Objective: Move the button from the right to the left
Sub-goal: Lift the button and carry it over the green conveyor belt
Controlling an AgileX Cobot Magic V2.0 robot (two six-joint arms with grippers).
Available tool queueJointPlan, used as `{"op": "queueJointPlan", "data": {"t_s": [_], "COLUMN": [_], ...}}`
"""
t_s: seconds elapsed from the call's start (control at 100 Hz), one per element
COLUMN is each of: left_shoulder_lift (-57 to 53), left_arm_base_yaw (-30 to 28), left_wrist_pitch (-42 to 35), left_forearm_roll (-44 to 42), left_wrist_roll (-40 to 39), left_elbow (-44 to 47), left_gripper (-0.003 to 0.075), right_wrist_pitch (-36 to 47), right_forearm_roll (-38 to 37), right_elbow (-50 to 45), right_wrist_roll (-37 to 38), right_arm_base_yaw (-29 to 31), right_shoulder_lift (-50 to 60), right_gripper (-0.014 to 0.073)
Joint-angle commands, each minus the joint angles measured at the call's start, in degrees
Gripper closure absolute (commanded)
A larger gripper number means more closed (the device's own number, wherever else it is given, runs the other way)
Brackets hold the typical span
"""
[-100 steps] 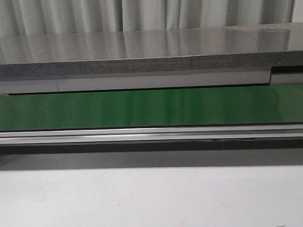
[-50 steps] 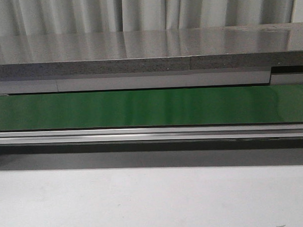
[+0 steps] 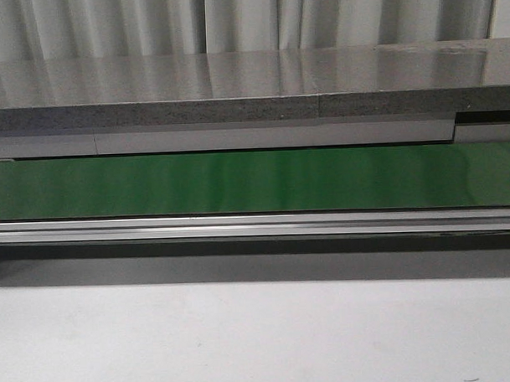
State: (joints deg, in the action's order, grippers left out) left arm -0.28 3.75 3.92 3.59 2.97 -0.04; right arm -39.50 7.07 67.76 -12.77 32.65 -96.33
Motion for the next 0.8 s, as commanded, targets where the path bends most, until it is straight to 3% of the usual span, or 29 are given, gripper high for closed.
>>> {"op": "queueJointPlan", "data": {"t_s": [0.0, 0.28, 0.44, 0.79], "left_shoulder_lift": [-1.9, -1.9, -1.9, -1.9], "left_arm_base_yaw": [-0.2, -0.2, -0.2, -0.2], "left_wrist_pitch": [-4.8, -4.8, -4.8, -4.8], "left_forearm_roll": [0.5, 0.5, 0.5, 0.5], "left_wrist_roll": [-0.1, -0.1, -0.1, -0.1], "left_elbow": [2.6, 2.6, 2.6, 2.6], "left_gripper": [0.074, 0.074, 0.074, 0.074], "right_wrist_pitch": [-2.2, -10.6, -8.9, -12.0], "right_forearm_roll": [2.6, 3.7, 3.7, 4.7], "right_elbow": [1.3, 1.2, 1.0, 1.0], "right_wrist_roll": [-0.6, -0.6, -0.6, 3.9], "right_arm_base_yaw": [-0.1, -8.6, -14.1, -15.0], "right_shoulder_lift": [6.0, 11.6, 11.5, 7.1], "right_gripper": [0.0446, 0.0446, 0.0446, 0.0446]}}
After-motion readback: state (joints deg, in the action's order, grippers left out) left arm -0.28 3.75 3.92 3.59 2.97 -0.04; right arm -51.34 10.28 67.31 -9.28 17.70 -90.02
